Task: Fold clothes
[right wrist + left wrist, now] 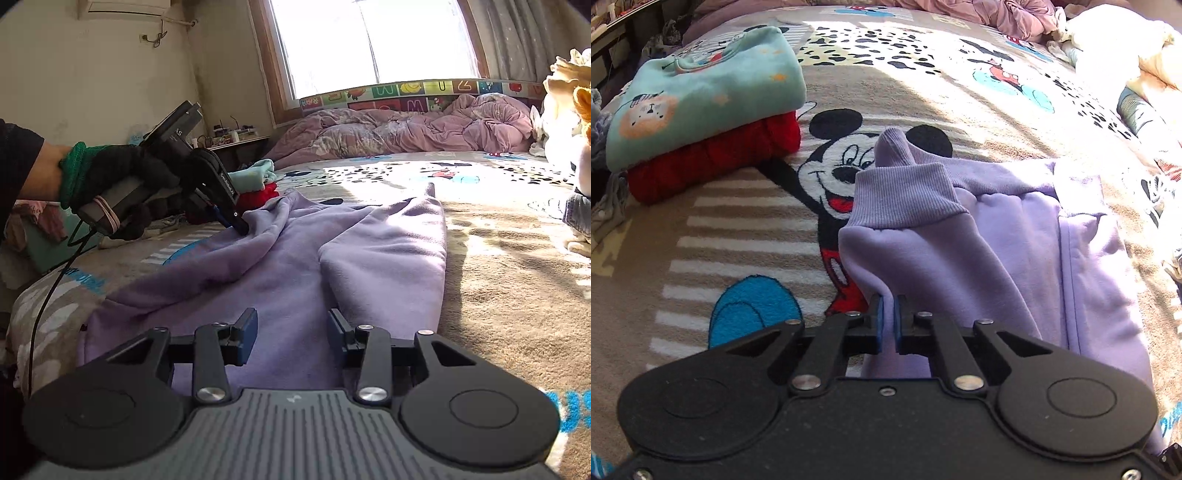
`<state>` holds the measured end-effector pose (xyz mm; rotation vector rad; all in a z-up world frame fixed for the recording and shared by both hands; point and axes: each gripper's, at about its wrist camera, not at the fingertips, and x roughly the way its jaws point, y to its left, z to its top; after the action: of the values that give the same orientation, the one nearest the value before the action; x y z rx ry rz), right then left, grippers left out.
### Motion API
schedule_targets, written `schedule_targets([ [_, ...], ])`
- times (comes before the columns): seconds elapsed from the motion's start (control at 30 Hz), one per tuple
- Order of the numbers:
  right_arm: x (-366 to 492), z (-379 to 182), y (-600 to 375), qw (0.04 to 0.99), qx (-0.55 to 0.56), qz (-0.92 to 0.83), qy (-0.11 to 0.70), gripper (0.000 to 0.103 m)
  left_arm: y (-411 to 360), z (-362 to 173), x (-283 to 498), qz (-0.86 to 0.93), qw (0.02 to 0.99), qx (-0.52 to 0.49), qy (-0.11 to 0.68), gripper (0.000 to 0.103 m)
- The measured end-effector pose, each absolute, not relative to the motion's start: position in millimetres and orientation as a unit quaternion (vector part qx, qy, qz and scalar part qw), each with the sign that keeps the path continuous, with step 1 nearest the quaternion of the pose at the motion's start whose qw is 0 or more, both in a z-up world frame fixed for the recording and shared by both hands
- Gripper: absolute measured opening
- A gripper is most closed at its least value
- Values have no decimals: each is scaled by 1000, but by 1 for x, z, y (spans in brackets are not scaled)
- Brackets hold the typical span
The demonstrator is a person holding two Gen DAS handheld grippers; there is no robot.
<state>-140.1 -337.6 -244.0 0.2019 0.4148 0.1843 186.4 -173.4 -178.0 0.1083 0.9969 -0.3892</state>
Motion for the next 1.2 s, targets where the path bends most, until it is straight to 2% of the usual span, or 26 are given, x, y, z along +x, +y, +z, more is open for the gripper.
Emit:
schedule_targets([
  [0.4, -140, -247, -331, 972, 79, 76, 208, 43, -97, -133, 165, -145, 895, 105, 409, 4],
  [0.83, -135, -250, -324, 971, 57, 70, 223, 43, 5, -129, 142, -91, 902, 124, 404, 4],
  [1.1, -131, -252, -320, 968, 42, 71, 237, 43, 32, -161, 124, -87, 878, 175, 437, 4],
  [1.17, -130, -252, -320, 967, 40, 71, 241, 43, 41, -176, 125, -78, 865, 182, 461, 11],
  [1.2, -129, -252, -320, 967, 39, 70, 243, 43, 48, -185, 127, -74, 856, 180, 479, 18],
])
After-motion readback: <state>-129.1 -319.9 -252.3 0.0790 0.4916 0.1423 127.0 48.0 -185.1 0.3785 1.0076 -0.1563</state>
